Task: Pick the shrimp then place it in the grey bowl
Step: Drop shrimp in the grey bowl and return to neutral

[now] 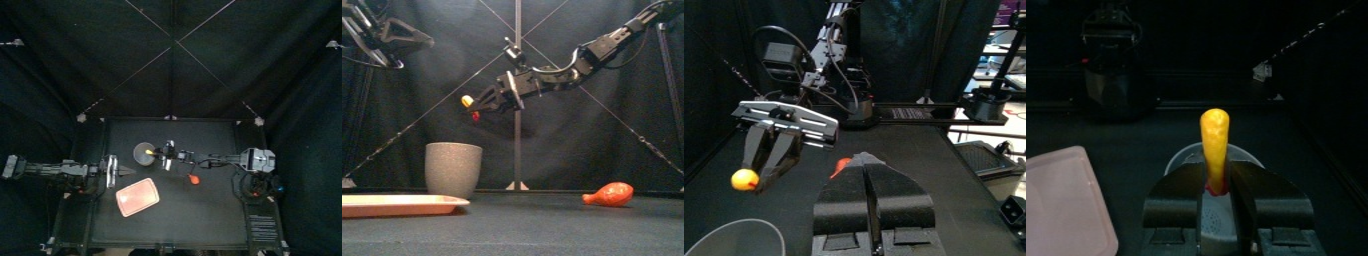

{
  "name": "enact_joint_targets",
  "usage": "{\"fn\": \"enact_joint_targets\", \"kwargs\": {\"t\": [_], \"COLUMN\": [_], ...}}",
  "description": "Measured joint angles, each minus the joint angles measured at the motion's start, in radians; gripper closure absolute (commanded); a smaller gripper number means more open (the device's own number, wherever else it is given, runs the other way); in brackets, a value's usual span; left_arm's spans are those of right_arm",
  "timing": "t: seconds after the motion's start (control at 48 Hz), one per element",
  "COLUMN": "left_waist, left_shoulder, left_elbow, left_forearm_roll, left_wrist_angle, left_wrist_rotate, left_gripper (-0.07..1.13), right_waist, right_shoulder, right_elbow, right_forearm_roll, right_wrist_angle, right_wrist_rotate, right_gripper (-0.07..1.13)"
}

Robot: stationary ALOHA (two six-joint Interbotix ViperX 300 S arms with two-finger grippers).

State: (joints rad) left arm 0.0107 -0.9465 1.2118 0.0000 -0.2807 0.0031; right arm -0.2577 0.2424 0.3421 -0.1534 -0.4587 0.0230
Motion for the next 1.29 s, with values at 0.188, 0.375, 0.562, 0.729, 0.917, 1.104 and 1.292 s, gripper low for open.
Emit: {"fn": "enact_joint_targets", "kwargs": {"t": [0.188,0.375,0.562,0.729,0.917,1.104,1.292], "left_waist": [0.000,0.000,0.002,0.002,0.002,0.002,0.000], "left_shoulder": [-0.002,-0.002,-0.002,-0.002,0.000,-0.002,-0.002], "left_elbow": [0.002,0.002,0.002,0.002,0.008,0.012,0.012], "left_forearm_roll": [0.012,0.018,0.020,0.021,0.021,0.021,0.020], "left_wrist_angle": [0.000,0.002,0.002,0.003,0.003,0.003,0.003], "left_wrist_rotate": [0.000,0.000,-0.002,0.000,0.000,0.000,0.000], "left_gripper": [0.92,0.92,0.92,0.92,0.92,0.92,0.92], "right_waist": [0.002,0.002,0.003,0.003,0.029,0.067,0.110], "right_shoulder": [0.074,0.095,0.095,0.095,0.087,0.025,-0.066], "right_elbow": [-0.086,-0.120,-0.121,-0.120,-0.091,-0.014,0.110], "right_forearm_roll": [0.014,0.063,0.077,0.075,0.074,0.069,0.072], "right_wrist_angle": [0.011,0.055,0.064,0.066,0.066,0.060,0.048], "right_wrist_rotate": [-0.003,-0.002,-0.003,-0.002,-0.003,-0.009,-0.006], "right_gripper": [0.44,0.31,0.29,0.29,0.29,0.29,0.29]}}
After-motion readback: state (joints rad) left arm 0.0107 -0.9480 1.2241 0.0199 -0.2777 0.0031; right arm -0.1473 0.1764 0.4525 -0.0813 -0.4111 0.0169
